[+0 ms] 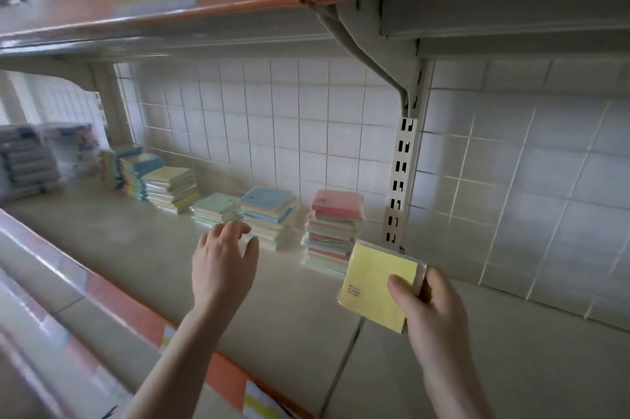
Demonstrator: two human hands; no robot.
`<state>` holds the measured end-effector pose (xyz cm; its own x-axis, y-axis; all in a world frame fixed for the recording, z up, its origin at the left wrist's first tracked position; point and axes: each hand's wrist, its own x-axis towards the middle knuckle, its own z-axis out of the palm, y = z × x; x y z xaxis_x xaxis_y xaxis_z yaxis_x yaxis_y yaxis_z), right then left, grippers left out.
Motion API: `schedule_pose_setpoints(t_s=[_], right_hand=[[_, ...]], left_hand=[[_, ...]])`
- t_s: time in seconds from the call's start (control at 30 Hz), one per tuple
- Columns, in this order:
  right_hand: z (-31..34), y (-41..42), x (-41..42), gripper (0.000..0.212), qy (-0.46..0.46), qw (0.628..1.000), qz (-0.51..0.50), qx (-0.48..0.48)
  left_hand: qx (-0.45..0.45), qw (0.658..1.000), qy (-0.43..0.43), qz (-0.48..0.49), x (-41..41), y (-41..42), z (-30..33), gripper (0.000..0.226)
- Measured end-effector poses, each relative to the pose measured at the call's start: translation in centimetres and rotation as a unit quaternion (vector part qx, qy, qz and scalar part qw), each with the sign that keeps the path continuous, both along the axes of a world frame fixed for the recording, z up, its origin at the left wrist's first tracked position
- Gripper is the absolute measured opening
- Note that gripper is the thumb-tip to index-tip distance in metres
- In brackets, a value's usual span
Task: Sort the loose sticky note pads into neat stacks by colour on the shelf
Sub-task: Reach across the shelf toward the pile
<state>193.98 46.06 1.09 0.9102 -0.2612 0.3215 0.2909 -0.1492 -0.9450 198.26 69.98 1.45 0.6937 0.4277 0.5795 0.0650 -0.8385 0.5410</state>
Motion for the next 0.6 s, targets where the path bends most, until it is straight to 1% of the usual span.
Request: schedule_pose_setpoints(t_s=[0.17, 0.27, 0.3, 0.4, 0.53, 0.6], right_hand=[[1.0, 0.9, -0.1, 0.010, 0.004, 1.000, 0.007, 0.012], [1.9, 2.9, -0.2, 0.018, -0.005, 1.000, 0.002, 0.024], [2.1, 3.8, -0.1, 0.017, -0.008, 1.000, 0.000, 0.026], [2.3, 7.3, 1.0, 0.006, -0.007, 0.999, -0.007, 0.038], [2.3, 14.2, 2.9, 0.007, 0.000, 0.997, -0.022, 0.068], [2.2, 18.0, 4.2, 0.003, 0.009, 0.997, -0.016, 0.080]], left_hand=[[0.009, 1.000, -0.008, 0.027, -1.6, 3.9, -0.9, 0.017], [0.006, 1.000, -0.012, 0.028, -1.0, 6.7, -1.1, 0.018], [0.007, 1.000, -0.011, 0.023, -0.6, 7.7, -1.2, 0.019], [0.013, 1.000, -0.005, -0.001, 0.8, 11.4, -1.7, 0.020], [0.004, 1.000, 0.004, -0.024, 2.6, 18.7, -2.0, 0.022], [0.005, 0.999, 0.018, -0.026, 3.4, 22.6, -2.2, 0.021]])
